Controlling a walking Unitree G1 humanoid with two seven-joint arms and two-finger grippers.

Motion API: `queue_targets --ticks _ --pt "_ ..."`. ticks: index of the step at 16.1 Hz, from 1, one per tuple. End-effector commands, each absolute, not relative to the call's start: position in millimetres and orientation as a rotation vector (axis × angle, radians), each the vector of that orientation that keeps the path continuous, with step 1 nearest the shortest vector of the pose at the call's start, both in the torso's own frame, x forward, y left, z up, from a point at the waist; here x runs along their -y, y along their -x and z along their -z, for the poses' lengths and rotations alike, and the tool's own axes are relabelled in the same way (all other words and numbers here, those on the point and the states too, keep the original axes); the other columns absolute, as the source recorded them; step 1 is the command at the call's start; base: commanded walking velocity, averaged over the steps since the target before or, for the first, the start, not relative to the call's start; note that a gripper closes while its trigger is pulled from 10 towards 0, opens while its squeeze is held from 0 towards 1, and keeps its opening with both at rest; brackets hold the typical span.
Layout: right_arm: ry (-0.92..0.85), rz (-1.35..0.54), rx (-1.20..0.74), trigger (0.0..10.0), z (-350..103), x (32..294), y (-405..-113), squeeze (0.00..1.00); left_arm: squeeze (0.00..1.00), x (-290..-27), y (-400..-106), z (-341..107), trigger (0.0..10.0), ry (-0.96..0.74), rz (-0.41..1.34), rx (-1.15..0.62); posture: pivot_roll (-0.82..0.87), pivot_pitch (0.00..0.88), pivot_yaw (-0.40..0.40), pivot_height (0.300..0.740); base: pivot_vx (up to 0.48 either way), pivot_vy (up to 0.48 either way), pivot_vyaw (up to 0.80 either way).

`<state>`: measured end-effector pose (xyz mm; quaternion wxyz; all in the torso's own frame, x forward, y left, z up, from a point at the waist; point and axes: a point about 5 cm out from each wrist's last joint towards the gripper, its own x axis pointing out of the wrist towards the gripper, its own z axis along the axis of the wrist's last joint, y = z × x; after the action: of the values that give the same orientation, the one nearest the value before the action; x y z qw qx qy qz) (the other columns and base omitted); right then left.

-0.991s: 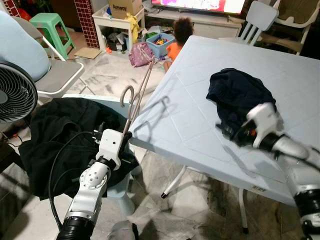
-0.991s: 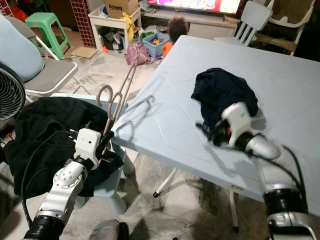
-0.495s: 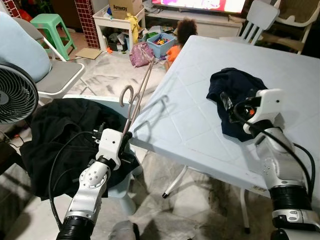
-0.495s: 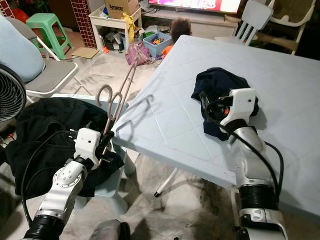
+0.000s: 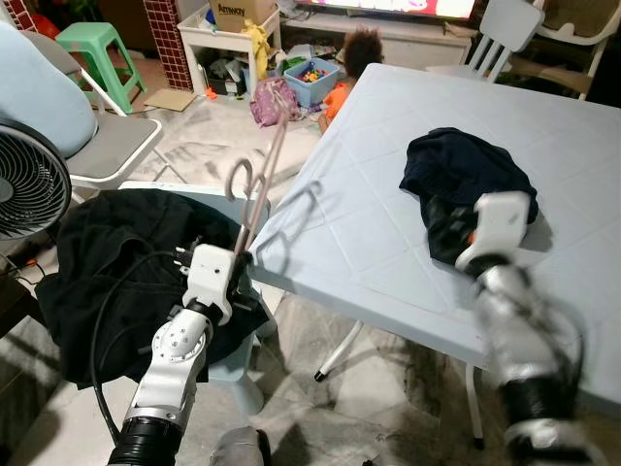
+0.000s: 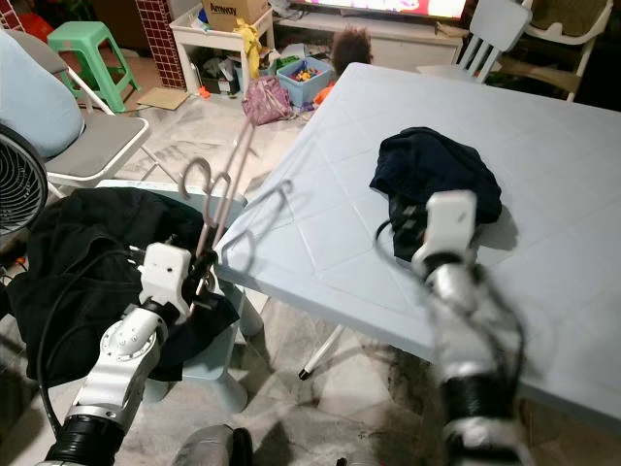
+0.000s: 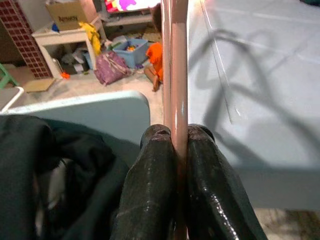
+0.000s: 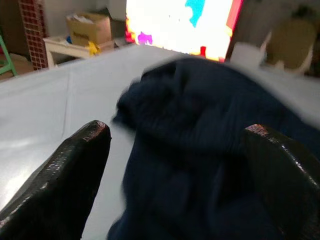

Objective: Hang hanger

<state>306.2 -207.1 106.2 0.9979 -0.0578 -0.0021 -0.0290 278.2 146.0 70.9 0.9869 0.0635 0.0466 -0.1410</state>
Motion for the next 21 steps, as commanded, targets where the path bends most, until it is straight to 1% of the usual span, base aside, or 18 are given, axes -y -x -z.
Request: queue_targets --ticks 1,2,3,6,7,12,14,15,18,21 --pt "0.130 0.066 0.008 10.0 -109 206 -301 0.00 0.00 -150 -282 -85 10.0 -0.144 0.278 -0.047 0.00 0.000 0.007 0.740 0.000 0.000 0.00" --pt "0.121 0.070 -0.011 10.0 -103 202 -296 0.00 0.00 -149 -282 -87 10.0 -0.145 0.294 -0.042 -0.01 0.000 0.010 0.740 0.000 0.000 0.00" --pt "0.159 0.099 0.010 10.0 -102 202 -292 0.00 0.00 -148 -283 -88 10.0 -0.150 0.309 -0.037 -0.02 0.000 0.014 0.740 0.000 0.000 0.00" --pt "0.150 0.146 0.017 10.0 -103 205 -291 0.00 0.00 -142 -287 -90 10.0 -0.143 0.315 -0.039 -0.02 0.000 0.015 0.740 0.000 0.000 0.00" --pt "0.130 0.156 0.004 10.0 -103 207 -292 0.00 0.00 -141 -287 -90 10.0 -0.135 0.316 -0.039 -0.03 0.000 0.019 0.740 -0.274 0.000 0.00" --pt "0.152 0.158 0.009 10.0 -105 210 -295 0.00 0.00 -139 -287 -88 10.0 -0.127 0.317 -0.045 -0.03 0.000 0.016 0.740 0.000 0.000 -0.76" --pt "0.167 0.164 0.010 10.0 -106 211 -295 0.00 0.00 -139 -287 -88 10.0 -0.109 0.319 -0.047 -0.03 0.000 0.016 0.740 0.000 0.000 -0.47" --pt "0.171 0.176 0.005 10.0 -106 217 -296 0.00 0.00 -137 -286 -86 10.0 -0.097 0.317 -0.063 -0.03 0.000 0.012 0.740 0.000 0.000 0.00" --pt "0.196 0.211 0.022 10.0 -114 230 -302 0.00 0.00 -136 -285 -85 10.0 -0.096 0.326 -0.066 -0.03 0.000 0.007 0.740 0.000 0.393 0.00" --pt "0.232 0.223 0.045 10.0 -122 235 -308 0.00 0.00 -136 -286 -86 10.0 -0.098 0.328 -0.063 -0.03 0.000 0.009 0.740 0.000 0.437 0.00"
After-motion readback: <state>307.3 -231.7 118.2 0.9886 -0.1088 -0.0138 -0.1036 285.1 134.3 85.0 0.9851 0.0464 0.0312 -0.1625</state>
